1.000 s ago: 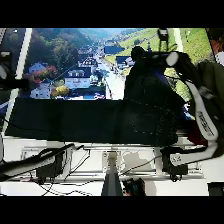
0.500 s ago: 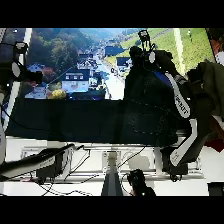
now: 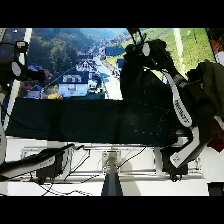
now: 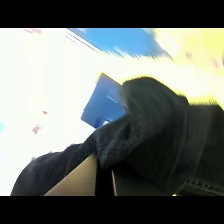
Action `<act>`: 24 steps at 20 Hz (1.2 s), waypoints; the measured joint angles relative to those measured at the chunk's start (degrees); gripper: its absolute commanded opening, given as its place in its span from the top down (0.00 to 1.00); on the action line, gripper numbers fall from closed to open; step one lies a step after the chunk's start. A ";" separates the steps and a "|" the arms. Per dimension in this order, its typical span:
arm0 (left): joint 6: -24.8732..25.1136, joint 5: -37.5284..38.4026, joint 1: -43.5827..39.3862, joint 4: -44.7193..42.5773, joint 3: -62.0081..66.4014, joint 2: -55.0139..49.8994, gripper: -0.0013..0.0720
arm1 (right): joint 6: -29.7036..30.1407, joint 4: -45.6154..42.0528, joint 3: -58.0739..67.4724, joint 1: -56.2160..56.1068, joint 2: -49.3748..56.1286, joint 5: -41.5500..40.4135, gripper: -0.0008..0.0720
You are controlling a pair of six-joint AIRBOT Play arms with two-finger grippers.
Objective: Fold the clothes and pants, and hang the long-sleeved shirts on hangers.
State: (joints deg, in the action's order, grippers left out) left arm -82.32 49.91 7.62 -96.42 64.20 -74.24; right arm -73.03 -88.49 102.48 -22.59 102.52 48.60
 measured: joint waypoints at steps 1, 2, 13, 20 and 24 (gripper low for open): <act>0.00 0.00 0.00 2.38 0.00 0.00 0.03 | 0.83 0.11 0.26 -2.23 -2.27 2.10 0.93; 0.00 -0.11 0.00 4.79 0.00 0.00 0.03 | 1.62 0.17 0.52 -4.63 -4.98 4.46 0.93; -0.04 4.50 -3.48 27.74 0.00 -1.75 0.03 | 1.97 -1.70 -1.79 -5.33 -23.85 31.01 0.93; 3.04 7.72 -16.31 39.80 0.00 -13.44 0.03 | -5.57 -1.64 -13.09 8.39 -23.32 17.44 0.93; 9.42 4.57 -22.10 51.95 0.02 -20.26 0.03 | -6.93 -0.13 -16.48 11.10 -21.68 14.36 0.93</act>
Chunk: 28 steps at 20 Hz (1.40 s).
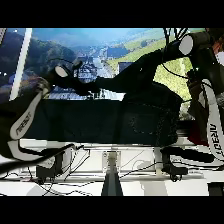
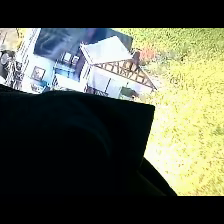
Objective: Fold the clothes and pants, and hang the long-sleeved shirts on hangers.
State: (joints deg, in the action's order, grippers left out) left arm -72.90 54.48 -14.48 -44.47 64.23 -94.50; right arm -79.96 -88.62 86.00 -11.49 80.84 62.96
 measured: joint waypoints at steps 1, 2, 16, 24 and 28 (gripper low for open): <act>1.51 -1.77 -1.05 2.89 0.07 -1.11 0.03 | -0.09 0.46 -0.33 0.15 0.28 -0.28 0.93; 2.56 -3.76 -1.86 5.53 0.07 -2.01 0.03 | -0.22 1.20 -0.61 0.33 0.46 -1.01 0.93; 5.84 -24.04 -1.73 4.72 6.91 -1.27 0.95 | -0.55 2.95 -1.27 0.72 0.92 -4.74 0.93; 5.88 -17.18 19.10 -14.16 13.64 21.27 0.95 | -0.52 5.33 -1.31 0.72 0.92 -10.86 0.05; 5.88 -18.32 29.68 -23.37 14.12 28.24 0.95 | -0.52 2.80 -1.31 1.16 0.92 -11.19 0.18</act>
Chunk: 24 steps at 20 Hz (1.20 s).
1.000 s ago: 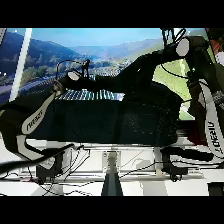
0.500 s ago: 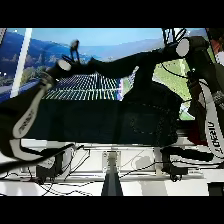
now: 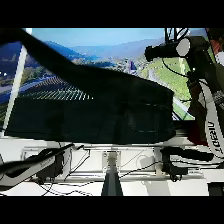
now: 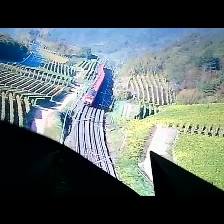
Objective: Fold the clothes and pants, and hang the long-sleeved shirts on hangers.
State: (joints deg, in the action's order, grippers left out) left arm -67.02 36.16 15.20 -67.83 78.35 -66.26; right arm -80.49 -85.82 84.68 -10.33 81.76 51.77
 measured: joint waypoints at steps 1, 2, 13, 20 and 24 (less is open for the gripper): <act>0.00 -0.26 2.14 -1.49 0.02 0.39 0.95 | 0.00 -0.63 0.00 0.48 0.00 0.52 0.18; 0.00 -0.59 4.17 -3.08 0.04 0.42 0.95 | 0.00 -1.38 0.00 1.18 0.00 1.25 0.18; -0.02 12.70 10.62 -7.02 0.09 -12.72 0.95 | 6.36 4.52 -4.07 18.40 3.17 20.68 0.42; -0.02 22.03 10.78 -7.13 0.11 -18.80 0.95 | 14.05 19.45 -17.75 30.64 4.44 29.83 0.02; -0.02 23.30 10.78 -7.13 0.11 -19.50 0.95 | 14.67 23.85 -26.43 31.34 4.59 24.57 0.04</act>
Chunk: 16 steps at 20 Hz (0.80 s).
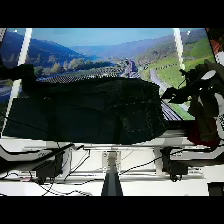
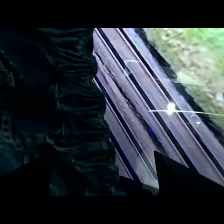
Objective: Fold the clothes and pants, and hang the long-sleeved shirts on hangers.
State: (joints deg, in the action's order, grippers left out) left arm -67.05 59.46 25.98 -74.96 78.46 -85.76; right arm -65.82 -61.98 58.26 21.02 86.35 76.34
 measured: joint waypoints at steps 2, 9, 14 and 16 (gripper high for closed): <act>0.00 0.20 0.00 0.00 0.00 -0.11 0.95 | 0.00 2.62 -3.61 -1.01 0.00 -4.81 0.04; -0.02 0.57 0.00 0.00 0.02 -0.20 0.95 | 0.20 7.89 -8.11 -8.20 0.52 -18.16 0.82; -0.02 0.55 0.00 -0.02 0.02 0.31 0.95 | 0.92 5.03 -5.79 -11.41 -0.79 -23.28 0.93; -0.02 0.07 0.02 -0.02 0.04 1.66 0.95 | 0.87 3.72 -3.45 -11.69 -3.72 -23.61 0.93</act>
State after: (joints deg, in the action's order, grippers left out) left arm -67.07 59.53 26.00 -74.98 78.50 -84.09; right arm -64.95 -58.26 54.81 9.32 82.63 52.73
